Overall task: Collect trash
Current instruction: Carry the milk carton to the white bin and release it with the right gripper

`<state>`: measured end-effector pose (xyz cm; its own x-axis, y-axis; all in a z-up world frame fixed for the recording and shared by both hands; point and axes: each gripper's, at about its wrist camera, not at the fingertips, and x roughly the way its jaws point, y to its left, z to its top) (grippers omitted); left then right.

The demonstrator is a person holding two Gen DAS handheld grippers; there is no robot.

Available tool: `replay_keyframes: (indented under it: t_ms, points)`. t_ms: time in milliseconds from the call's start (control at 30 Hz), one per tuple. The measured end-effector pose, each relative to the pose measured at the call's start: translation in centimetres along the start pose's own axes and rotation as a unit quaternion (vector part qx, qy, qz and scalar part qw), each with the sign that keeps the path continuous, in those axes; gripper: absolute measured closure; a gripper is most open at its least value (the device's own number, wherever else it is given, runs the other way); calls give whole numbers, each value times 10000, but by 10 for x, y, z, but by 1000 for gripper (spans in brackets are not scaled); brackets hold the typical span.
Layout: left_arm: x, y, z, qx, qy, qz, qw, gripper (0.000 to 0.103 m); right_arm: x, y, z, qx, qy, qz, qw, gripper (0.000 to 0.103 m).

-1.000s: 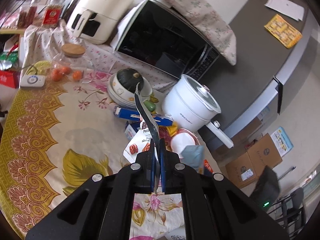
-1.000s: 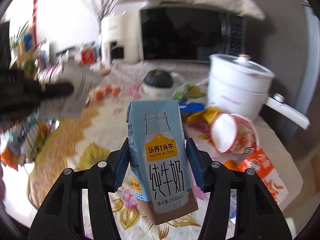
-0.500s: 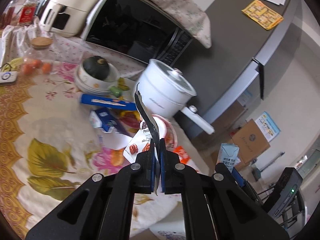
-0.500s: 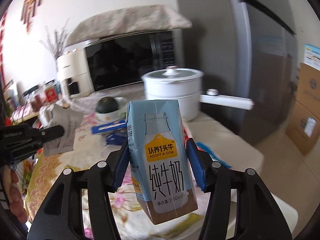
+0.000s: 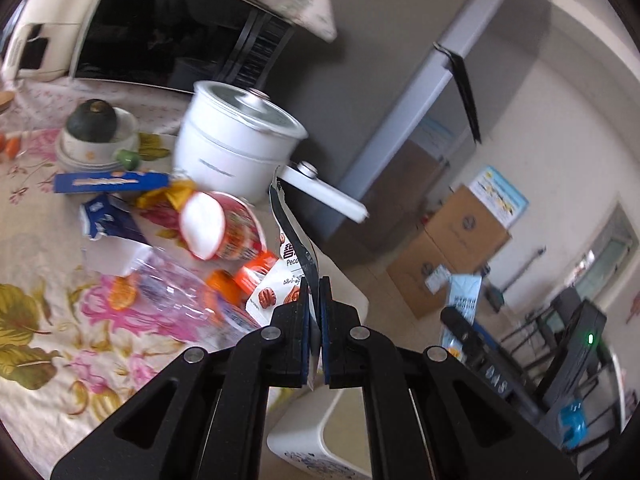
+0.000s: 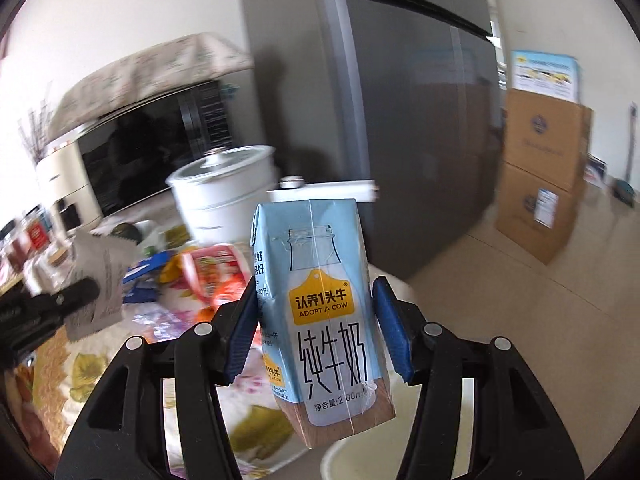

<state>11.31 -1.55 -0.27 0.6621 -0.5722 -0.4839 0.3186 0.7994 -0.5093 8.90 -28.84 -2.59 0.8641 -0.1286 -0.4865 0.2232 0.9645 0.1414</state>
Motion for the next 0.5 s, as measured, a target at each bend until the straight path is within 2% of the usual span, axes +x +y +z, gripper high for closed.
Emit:
replay_keyframes:
  t_ms: [100,300,400,500]
  points:
    - [9,-17,-10,213,134,-71,9997,99,0,-26,-2,312,112,-217,9992,50]
    - [27,-43,-29,428,402,-250,9980,99,-4,-54,-13,463,284,-742,9958,50]
    - [39,-58,-36,485,541,-382,9966,99,3,-67,-27,444,666,-1039,9914,50]
    - [51,-76,-45,589,668,-517,9947,99,11,-82,-46,497,1166,-1163,9851,49]
